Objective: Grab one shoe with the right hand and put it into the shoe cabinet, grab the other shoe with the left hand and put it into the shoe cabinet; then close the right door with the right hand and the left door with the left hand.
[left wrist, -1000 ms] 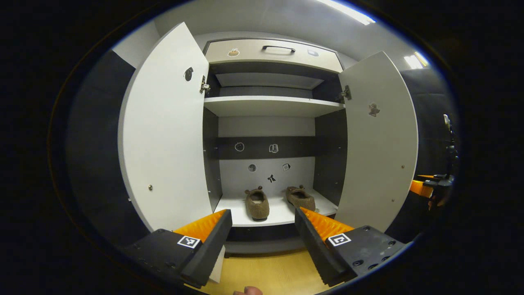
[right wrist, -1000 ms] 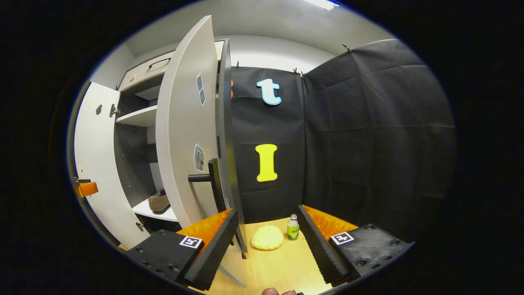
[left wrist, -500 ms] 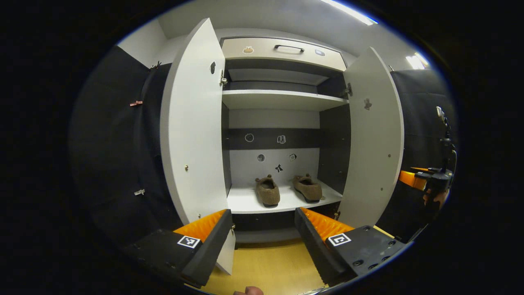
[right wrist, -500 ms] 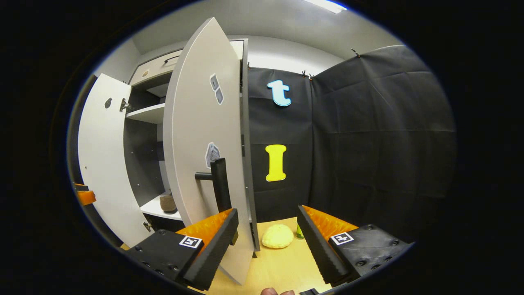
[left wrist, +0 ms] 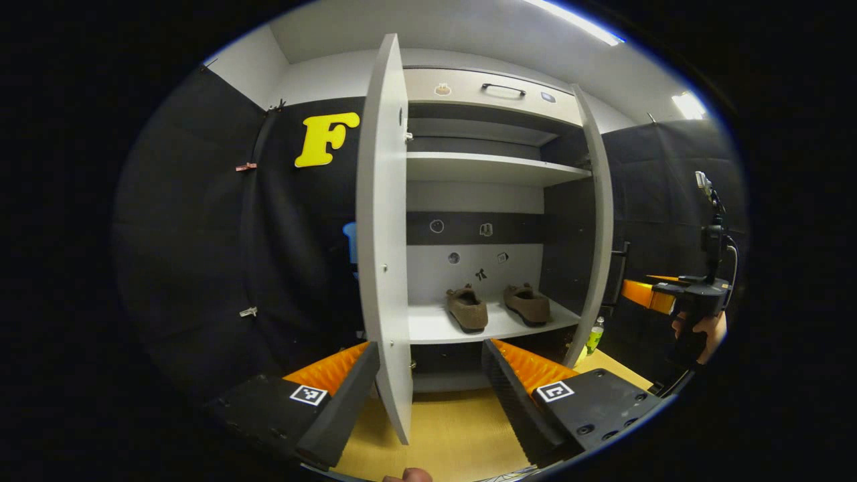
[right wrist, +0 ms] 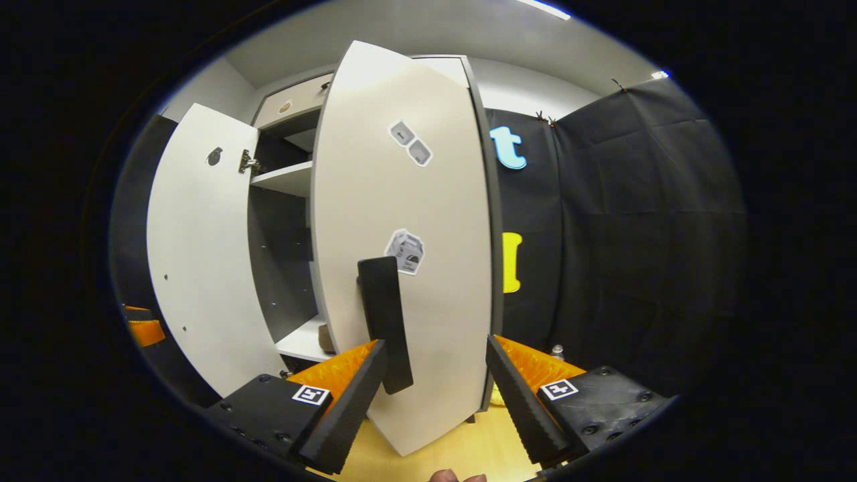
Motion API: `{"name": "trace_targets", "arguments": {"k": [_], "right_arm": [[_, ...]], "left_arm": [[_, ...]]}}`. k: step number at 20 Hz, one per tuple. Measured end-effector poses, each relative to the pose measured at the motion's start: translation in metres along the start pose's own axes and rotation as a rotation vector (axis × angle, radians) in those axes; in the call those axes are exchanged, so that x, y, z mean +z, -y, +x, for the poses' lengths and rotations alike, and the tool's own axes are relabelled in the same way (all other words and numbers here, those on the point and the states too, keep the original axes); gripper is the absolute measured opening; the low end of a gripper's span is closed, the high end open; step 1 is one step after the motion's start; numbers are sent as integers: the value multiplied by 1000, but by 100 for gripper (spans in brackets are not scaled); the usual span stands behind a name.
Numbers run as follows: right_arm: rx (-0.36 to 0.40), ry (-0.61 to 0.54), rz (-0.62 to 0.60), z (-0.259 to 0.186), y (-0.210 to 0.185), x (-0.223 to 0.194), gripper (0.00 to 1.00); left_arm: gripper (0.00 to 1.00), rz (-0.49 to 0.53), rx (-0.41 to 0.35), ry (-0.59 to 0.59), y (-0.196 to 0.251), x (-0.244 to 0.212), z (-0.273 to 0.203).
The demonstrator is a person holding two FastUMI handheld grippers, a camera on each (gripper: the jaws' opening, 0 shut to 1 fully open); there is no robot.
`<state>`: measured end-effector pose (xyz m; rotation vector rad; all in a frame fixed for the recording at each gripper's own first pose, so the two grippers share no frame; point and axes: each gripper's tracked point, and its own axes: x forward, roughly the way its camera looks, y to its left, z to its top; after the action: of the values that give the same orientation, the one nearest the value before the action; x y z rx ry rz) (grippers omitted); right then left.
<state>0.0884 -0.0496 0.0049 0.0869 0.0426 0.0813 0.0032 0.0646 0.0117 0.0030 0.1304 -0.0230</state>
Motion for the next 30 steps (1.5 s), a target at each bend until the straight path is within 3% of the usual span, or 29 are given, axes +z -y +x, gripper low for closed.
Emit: {"name": "trace_targets", "arguments": {"k": [5, 10, 15, 18, 23, 30], "right_arm": [[42, 1, 3, -5, -31, -3, 98], [23, -11, -40, -13, -28, -11, 98], [-9, -13, -15, -20, -16, -11, 98], [-36, -17, -17, -24, -4, -11, 98], [-73, -23, -14, -31, 16, -11, 98], [-55, -22, 12, -31, 16, -10, 98]], "left_arm": [[97, -2, 83, 24, -52, 7, -6], [97, 33, 193, 33, -108, 7, 5], [97, 52, 252, 42, -146, 7, 37], [99, 59, 253, 36, -151, 4, 55], [94, 54, 235, 26, -146, 0, 68], [89, -16, 186, 10, -138, 0, 69]]}}
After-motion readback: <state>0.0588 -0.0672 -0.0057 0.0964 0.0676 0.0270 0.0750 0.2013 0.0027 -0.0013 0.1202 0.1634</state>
